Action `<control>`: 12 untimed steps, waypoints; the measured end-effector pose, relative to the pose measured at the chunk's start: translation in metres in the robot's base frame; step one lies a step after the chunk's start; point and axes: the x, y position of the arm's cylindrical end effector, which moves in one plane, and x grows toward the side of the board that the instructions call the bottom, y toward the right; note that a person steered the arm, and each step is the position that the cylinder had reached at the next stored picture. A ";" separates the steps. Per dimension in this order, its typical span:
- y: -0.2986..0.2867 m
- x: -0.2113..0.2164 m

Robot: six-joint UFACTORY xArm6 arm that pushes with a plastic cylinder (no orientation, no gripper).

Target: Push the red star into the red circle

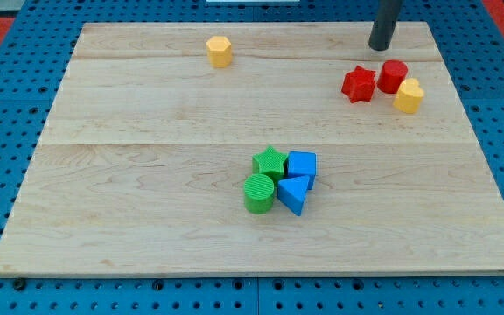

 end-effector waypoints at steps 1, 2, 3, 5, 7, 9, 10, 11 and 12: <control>0.000 0.024; 0.000 0.039; 0.000 0.049; -0.022 -0.012; -0.090 0.010; -0.082 0.051; -0.080 0.069; -0.080 0.084; -0.080 0.086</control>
